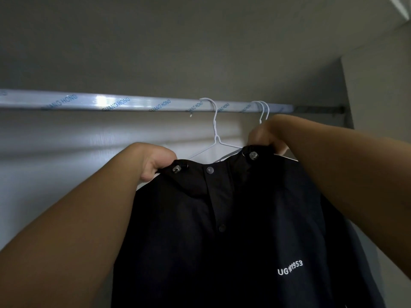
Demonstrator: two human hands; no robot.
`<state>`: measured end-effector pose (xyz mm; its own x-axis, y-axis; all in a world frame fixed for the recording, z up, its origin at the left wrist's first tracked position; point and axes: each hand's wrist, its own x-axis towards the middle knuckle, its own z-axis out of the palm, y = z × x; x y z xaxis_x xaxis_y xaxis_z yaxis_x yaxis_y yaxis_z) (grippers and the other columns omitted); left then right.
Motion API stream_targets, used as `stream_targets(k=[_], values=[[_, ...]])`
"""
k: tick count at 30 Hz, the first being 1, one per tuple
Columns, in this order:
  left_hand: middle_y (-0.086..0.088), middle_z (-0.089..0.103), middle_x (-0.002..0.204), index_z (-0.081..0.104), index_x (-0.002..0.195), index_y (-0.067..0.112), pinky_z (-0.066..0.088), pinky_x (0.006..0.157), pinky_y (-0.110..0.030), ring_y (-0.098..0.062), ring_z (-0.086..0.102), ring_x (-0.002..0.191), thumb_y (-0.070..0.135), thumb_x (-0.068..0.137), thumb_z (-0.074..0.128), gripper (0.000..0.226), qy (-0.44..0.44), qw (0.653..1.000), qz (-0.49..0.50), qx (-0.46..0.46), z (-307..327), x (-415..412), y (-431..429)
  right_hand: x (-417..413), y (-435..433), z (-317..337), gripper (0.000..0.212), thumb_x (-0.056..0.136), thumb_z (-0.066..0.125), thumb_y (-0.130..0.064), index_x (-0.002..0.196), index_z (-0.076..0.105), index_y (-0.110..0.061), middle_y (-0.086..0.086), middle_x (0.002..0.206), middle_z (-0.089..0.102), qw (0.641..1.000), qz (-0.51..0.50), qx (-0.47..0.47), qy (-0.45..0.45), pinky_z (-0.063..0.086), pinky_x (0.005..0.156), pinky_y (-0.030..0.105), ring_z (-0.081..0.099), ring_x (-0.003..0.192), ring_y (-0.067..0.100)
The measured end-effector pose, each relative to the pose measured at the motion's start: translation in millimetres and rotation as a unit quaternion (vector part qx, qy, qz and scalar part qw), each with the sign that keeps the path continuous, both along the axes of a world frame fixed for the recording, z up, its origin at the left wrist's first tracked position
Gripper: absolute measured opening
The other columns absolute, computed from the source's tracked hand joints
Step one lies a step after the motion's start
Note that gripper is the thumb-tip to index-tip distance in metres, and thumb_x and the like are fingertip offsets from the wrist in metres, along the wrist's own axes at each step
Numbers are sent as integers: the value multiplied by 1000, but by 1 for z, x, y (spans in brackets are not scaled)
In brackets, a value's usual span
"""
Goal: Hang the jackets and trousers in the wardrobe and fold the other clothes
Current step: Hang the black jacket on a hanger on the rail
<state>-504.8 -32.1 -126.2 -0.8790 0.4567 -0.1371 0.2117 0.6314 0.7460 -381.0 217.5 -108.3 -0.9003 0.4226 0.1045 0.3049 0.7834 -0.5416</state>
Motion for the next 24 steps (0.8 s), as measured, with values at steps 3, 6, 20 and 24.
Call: stream_targets(k=[3,6,20,24], values=[[-26,73,102,71,99,-12,53,98,-47,-41,69,101,-3,90,58,18,78,996,12,-31,3,-3,0,4,0,-1,19,100,49,-4,85,62,-4,10,70,69,999,10,-37,-16,54,45,26,67,60,21],[-17,66,101,65,91,-4,50,87,-38,-31,63,88,2,95,55,12,138,988,40,-52,6,-9,1,7,-1,-1,12,98,53,0,91,63,-1,16,90,63,999,-13,-28,-27,56,50,29,63,77,26],[-12,74,98,79,98,7,56,66,-32,-23,66,77,10,87,73,12,288,936,147,140,8,-22,-16,21,18,10,12,94,56,-11,95,58,1,19,91,64,969,-160,-34,184,51,36,33,68,46,39],[-10,67,88,69,108,6,51,53,-29,-23,64,68,15,92,66,19,214,955,151,142,11,-19,-19,21,12,12,8,91,60,-9,94,54,-7,18,96,62,959,-135,-108,223,52,38,35,68,74,37]])
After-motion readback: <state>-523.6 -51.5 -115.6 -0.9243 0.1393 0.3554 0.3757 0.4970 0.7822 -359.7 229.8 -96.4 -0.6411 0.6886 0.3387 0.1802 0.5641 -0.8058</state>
